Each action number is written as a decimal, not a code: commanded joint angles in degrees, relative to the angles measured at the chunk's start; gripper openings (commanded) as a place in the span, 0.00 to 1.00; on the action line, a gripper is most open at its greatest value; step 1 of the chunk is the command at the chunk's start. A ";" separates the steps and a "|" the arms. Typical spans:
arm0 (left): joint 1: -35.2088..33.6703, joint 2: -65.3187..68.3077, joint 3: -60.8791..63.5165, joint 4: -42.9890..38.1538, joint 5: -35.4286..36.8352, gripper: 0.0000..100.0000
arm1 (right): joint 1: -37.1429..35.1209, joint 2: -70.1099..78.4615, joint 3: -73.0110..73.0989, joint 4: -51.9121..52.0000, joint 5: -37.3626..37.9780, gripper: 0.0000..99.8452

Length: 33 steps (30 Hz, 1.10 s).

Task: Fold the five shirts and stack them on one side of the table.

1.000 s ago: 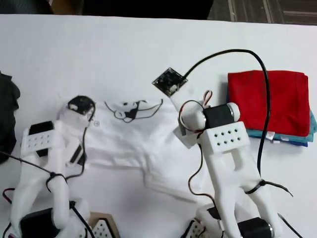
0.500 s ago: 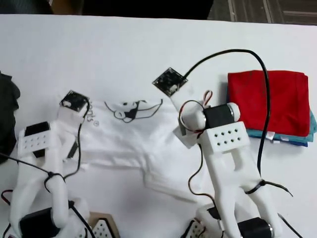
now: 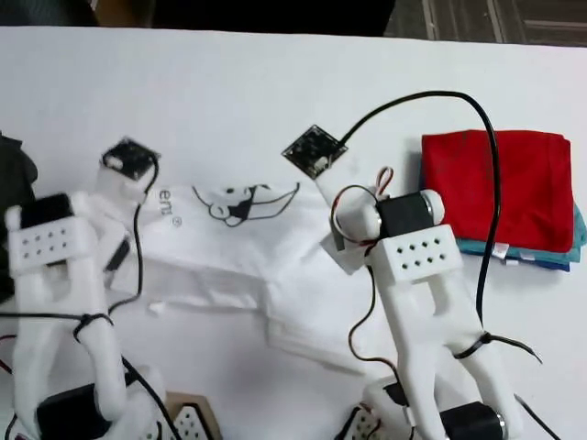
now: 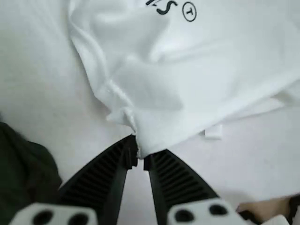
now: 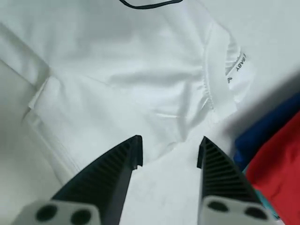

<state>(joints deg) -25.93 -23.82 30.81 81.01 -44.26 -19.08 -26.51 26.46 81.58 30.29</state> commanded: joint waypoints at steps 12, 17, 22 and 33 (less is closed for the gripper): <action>-4.66 -0.53 8.92 2.99 -25.23 0.03 | 0.13 -2.68 -0.79 0.04 0.53 0.20; -7.56 -0.62 10.68 -4.04 -25.14 0.05 | -0.04 -2.42 0.00 0.04 0.53 0.20; -11.43 -0.62 3.47 -4.75 -22.59 0.24 | -1.27 -2.42 4.84 -3.65 0.62 0.20; -8.62 -0.18 -14.37 -0.62 -11.34 0.24 | -7.34 -2.42 19.69 -9.89 0.70 0.29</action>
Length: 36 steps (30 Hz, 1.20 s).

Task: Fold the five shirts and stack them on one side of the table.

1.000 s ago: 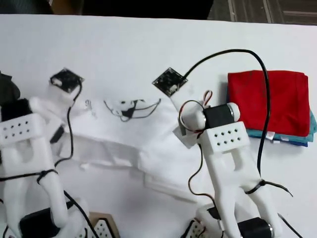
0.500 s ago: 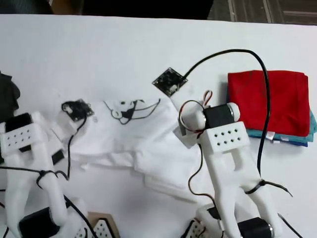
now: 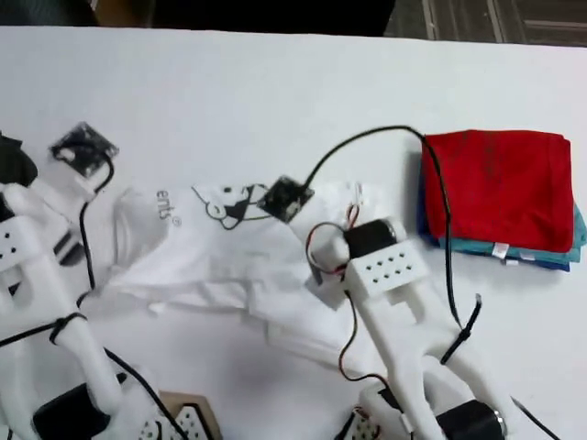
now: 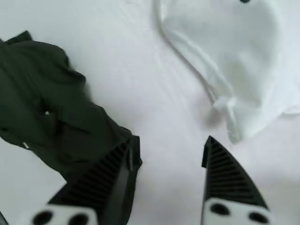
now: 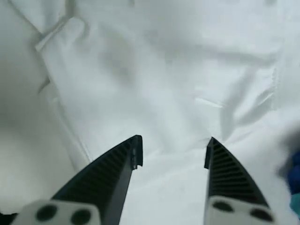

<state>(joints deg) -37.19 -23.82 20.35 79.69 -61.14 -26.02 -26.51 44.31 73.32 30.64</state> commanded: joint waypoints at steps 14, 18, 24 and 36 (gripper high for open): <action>16.88 4.92 14.99 -17.76 27.25 0.24 | 9.19 -2.42 9.67 -4.26 3.96 0.32; 16.88 7.82 15.52 -19.25 30.59 0.24 | 9.19 -2.33 10.73 -5.49 3.69 0.32; 16.97 13.54 15.08 -19.25 33.32 0.24 | 9.27 2.86 11.69 -11.21 3.69 0.32; 21.36 19.60 15.43 -21.71 36.66 0.24 | 9.54 19.30 2.46 -16.40 0.09 0.08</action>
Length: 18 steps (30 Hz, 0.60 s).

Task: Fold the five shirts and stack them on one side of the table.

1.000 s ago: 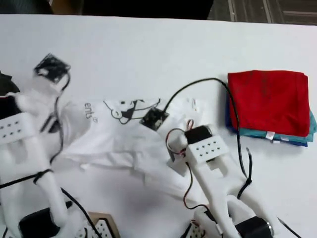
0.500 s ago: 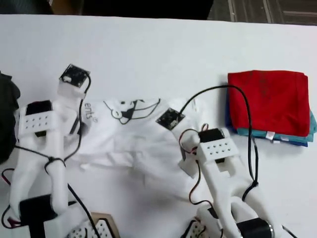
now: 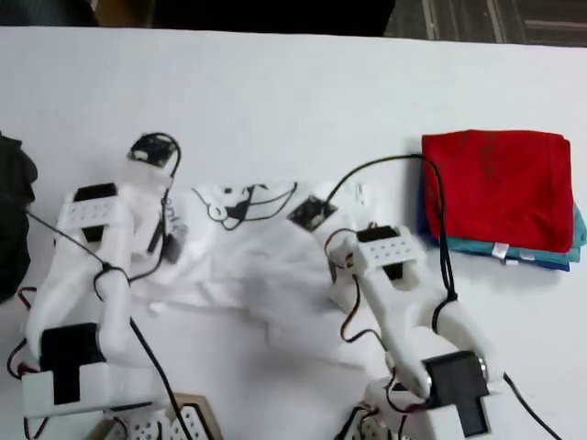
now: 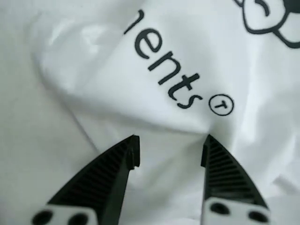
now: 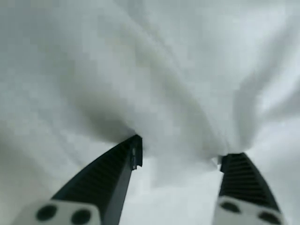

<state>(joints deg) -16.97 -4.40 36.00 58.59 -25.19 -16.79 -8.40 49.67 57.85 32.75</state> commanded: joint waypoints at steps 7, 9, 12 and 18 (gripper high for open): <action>0.70 3.52 -0.40 -3.08 0.79 0.24 | 0.75 1.19 -6.68 3.91 -3.16 0.02; 0.70 4.40 -0.66 -3.16 0.79 0.24 | 2.51 1.19 -7.91 6.20 -3.08 0.02; 0.70 4.66 -0.66 -3.87 0.79 0.24 | 7.25 1.10 -8.88 9.01 0.00 0.02; 0.70 4.57 -0.66 -3.87 0.79 0.24 | 15.08 -0.92 -8.97 9.19 10.11 0.02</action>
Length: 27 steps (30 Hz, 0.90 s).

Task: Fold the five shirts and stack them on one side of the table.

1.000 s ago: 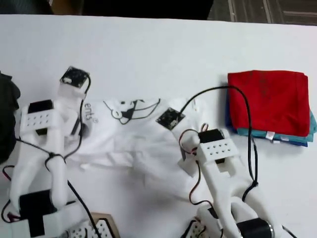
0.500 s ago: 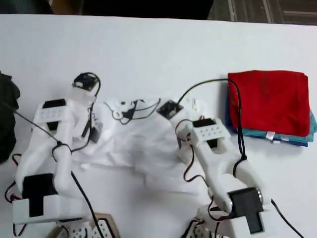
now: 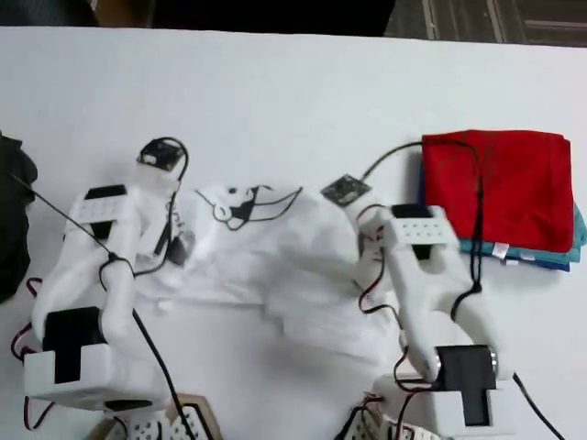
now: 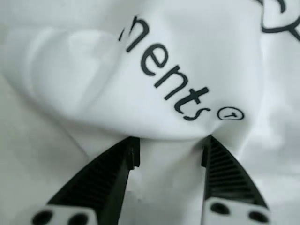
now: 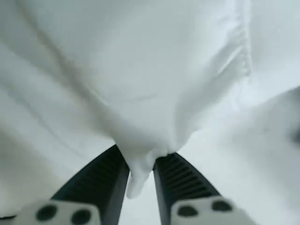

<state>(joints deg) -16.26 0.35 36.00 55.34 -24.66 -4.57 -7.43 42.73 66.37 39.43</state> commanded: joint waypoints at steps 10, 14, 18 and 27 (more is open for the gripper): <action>-1.05 -0.35 -3.82 2.81 0.18 0.23 | 2.51 -8.22 -3.43 4.00 5.45 0.15; -2.90 -0.35 -14.73 13.80 0.00 0.20 | 2.42 -13.85 -9.49 11.91 5.45 0.34; -2.64 -0.35 -25.01 24.53 -0.09 0.15 | -3.56 -19.12 -11.25 18.33 4.92 0.29; 3.78 -0.26 -21.49 24.53 0.09 0.14 | -16.40 -16.22 -5.71 5.58 0.35 0.29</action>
<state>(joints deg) -14.68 0.44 13.93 82.86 -24.40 -21.54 -24.84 37.10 79.30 41.36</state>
